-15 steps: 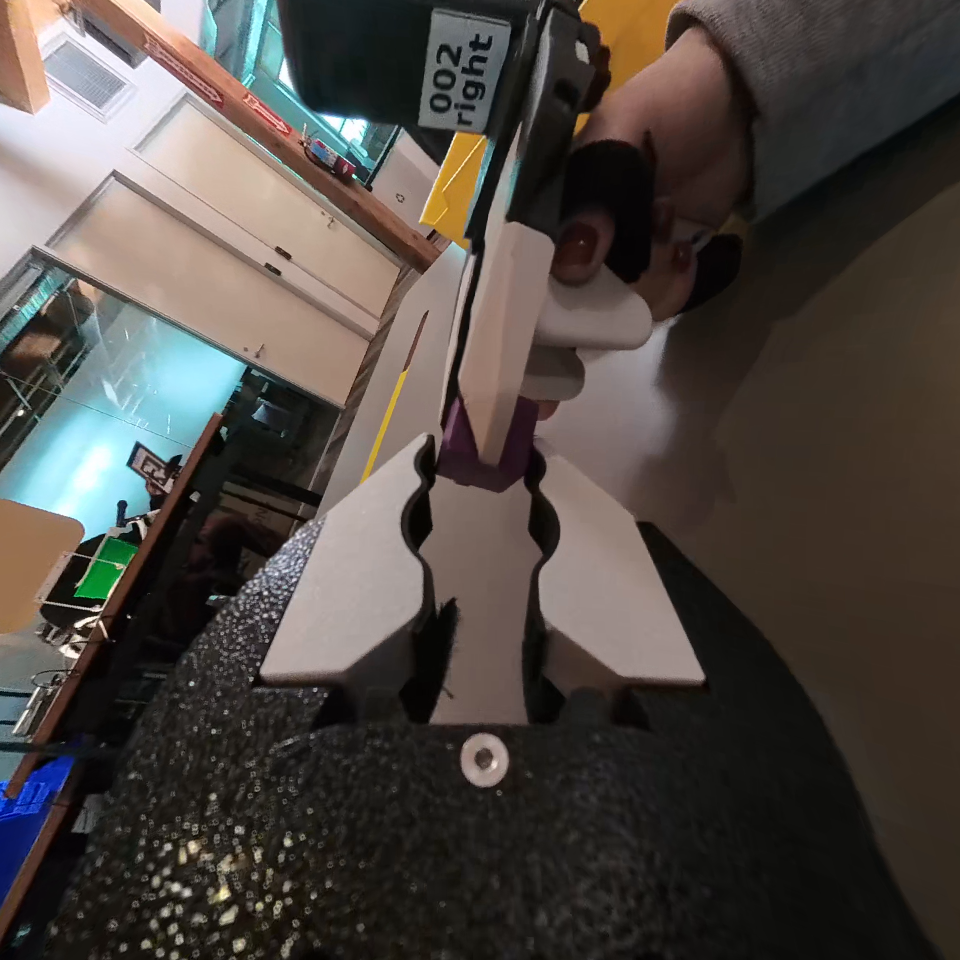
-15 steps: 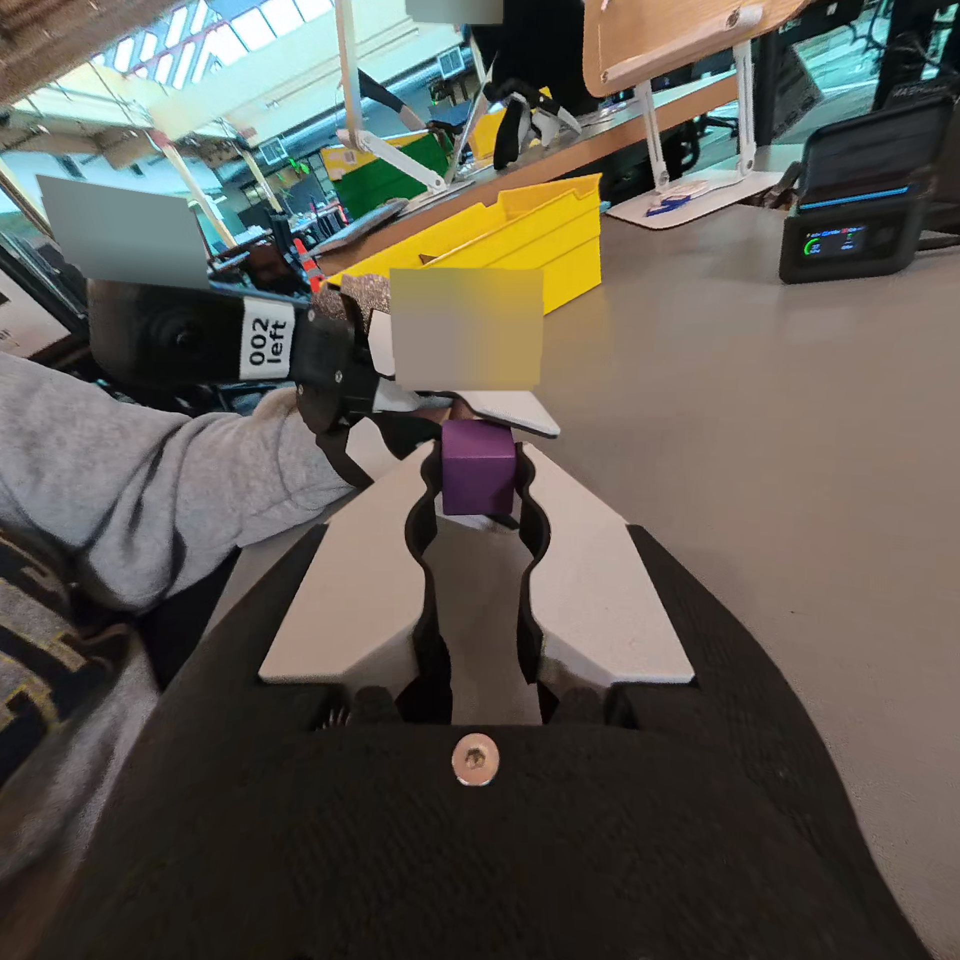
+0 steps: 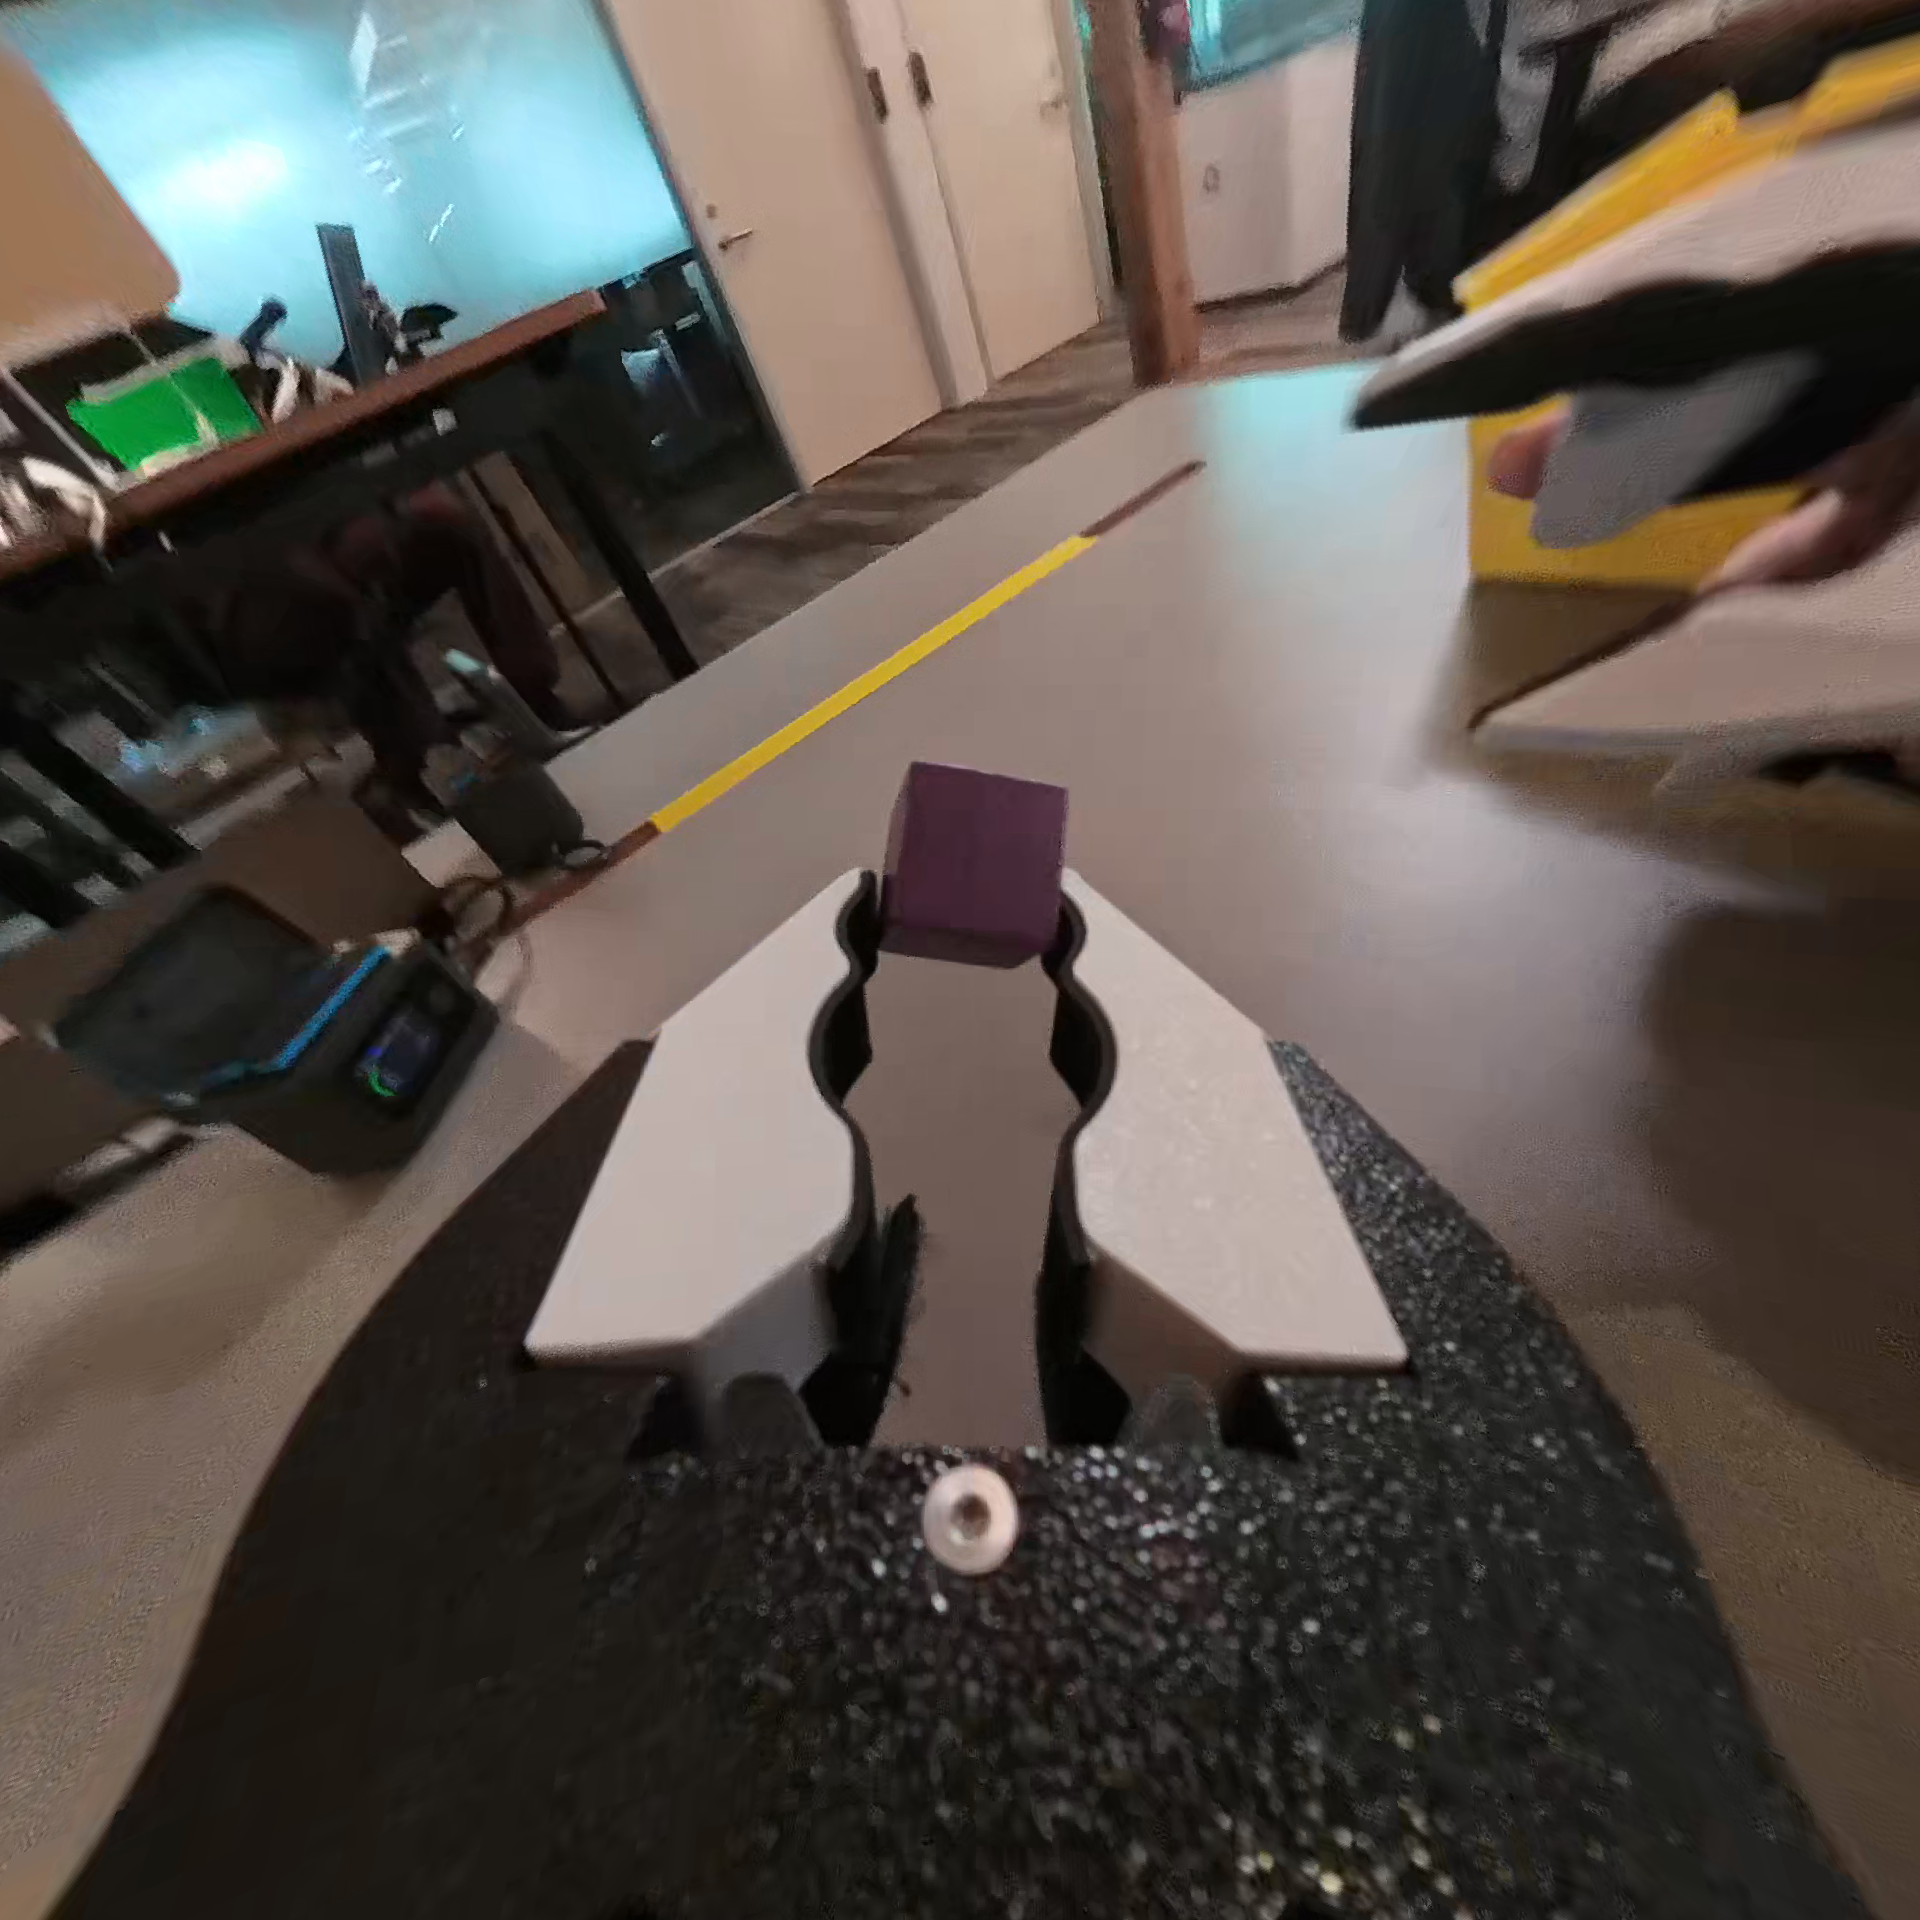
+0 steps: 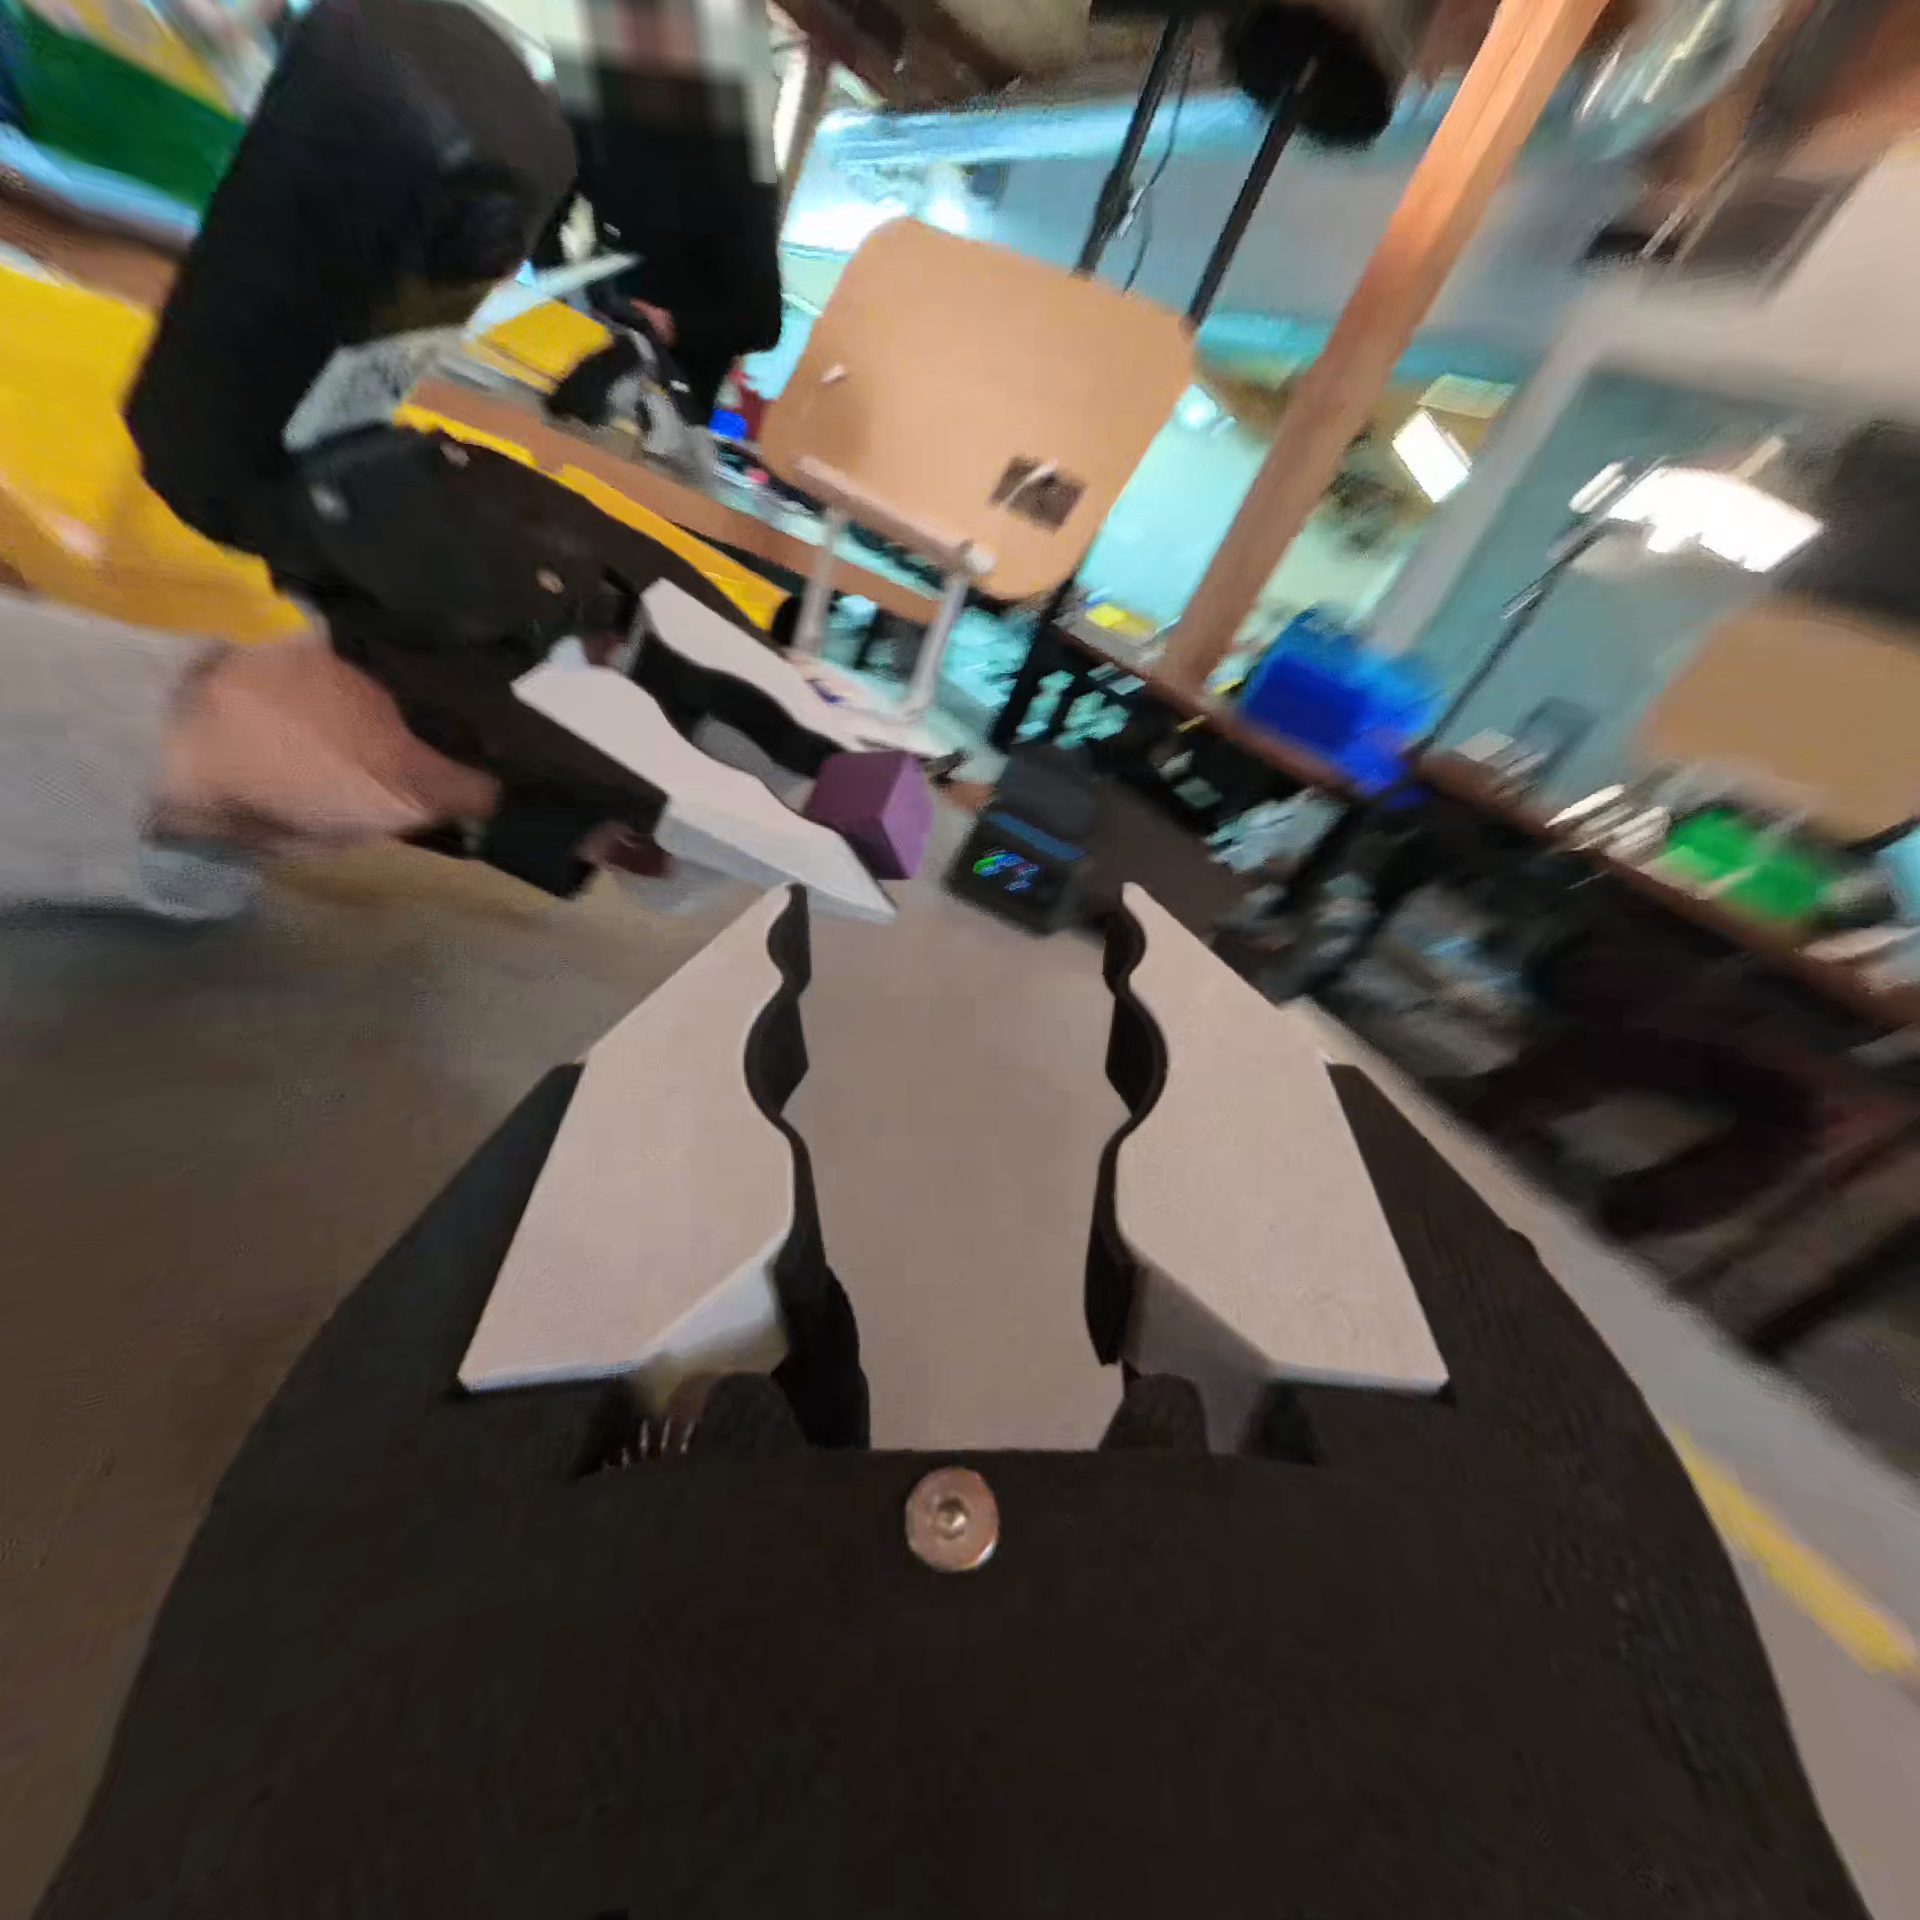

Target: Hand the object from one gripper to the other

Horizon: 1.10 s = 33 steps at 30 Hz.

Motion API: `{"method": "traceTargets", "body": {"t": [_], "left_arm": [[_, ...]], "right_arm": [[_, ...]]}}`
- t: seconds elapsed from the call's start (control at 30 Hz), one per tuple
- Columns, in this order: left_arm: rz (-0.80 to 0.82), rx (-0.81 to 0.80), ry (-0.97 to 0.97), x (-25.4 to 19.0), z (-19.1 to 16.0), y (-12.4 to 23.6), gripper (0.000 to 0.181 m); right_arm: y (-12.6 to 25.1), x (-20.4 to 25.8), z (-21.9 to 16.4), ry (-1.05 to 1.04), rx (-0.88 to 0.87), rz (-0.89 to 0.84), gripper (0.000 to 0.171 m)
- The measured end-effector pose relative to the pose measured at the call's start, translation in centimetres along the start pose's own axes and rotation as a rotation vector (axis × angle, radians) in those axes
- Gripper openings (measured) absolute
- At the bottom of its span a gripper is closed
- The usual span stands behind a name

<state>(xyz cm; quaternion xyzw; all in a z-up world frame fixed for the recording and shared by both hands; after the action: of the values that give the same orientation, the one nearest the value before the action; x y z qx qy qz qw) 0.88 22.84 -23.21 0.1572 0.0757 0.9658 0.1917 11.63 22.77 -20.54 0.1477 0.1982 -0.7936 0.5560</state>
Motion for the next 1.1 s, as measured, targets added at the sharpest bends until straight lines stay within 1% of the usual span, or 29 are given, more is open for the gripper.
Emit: {"method": "traceTargets", "body": {"t": [0.03,0.1,0.17,0.2,0.27,0.37,0.53,0.73,0.83,1.0,1.1], "left_arm": [[-0.020,-0.030,0.076,0.2,0.2,0.2,0.029],[-0.125,-0.103,0.226,-0.1,0.7,0.3,0.029],[-0.233,-0.134,0.365,-0.6,0.8,0.2,0.029],[-0.272,-0.119,0.417,-0.8,0.5,0.0,0.029],[-0.305,-0.086,0.468,-1.1,-0.1,-0.4,0.030],[-0.389,-0.107,0.516,-1.9,0.3,-0.5,0.030],[-0.660,-0.231,0.704,-3.8,2.3,0.2,0.029],[-0.969,-0.282,0.946,-5.6,3.3,0.9,0.029],[-1.041,-0.281,1.007,-6.0,3.5,1.1,0.029],[-1.100,-0.203,0.983,-7.3,3.2,1.1,0.029],[-1.136,-0.203,1.016,-7.7,3.3,1.1,0.029]], "right_arm": [[0.2,0.0,0.3,0.117,-0.023,-0.044,0.054],[0.2,0.7,0.3,0.294,-0.023,-0.075,0.052],[-0.1,1.6,0.2,0.381,-0.017,-0.070,0.053],[-0.1,1.9,0.2,0.402,-0.021,-0.062,0.055],[-0.2,2.2,0.1,0.423,-0.019,-0.052,0.056],[-0.2,2.1,-0.1,0.438,-0.014,-0.057,0.057],[-0.2,2.3,-0.2,0.467,-0.012,-0.053,0.059],[-0.1,2.1,0.3,0.506,-0.030,-0.097,0.058],[-0.1,2.4,0.6,0.504,-0.049,-0.093,0.055],[-0.2,3.6,0.7,0.478,-0.060,-0.027,0.053],[-0.2,3.8,0.7,0.471,-0.056,-0.021,0.045]]}}
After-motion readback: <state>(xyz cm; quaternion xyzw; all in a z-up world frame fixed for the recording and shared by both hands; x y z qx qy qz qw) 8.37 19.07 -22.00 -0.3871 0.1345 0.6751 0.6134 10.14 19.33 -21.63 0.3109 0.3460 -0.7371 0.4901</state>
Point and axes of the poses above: each gripper's, where its closed fingertips meet, y back along the fingers, z out of its top, x = y × z across the jaws, the point moved 3 cm from there along y, back along the fingers, and after that the axes turned 5 degrees about -z, right-handed, at the moved point
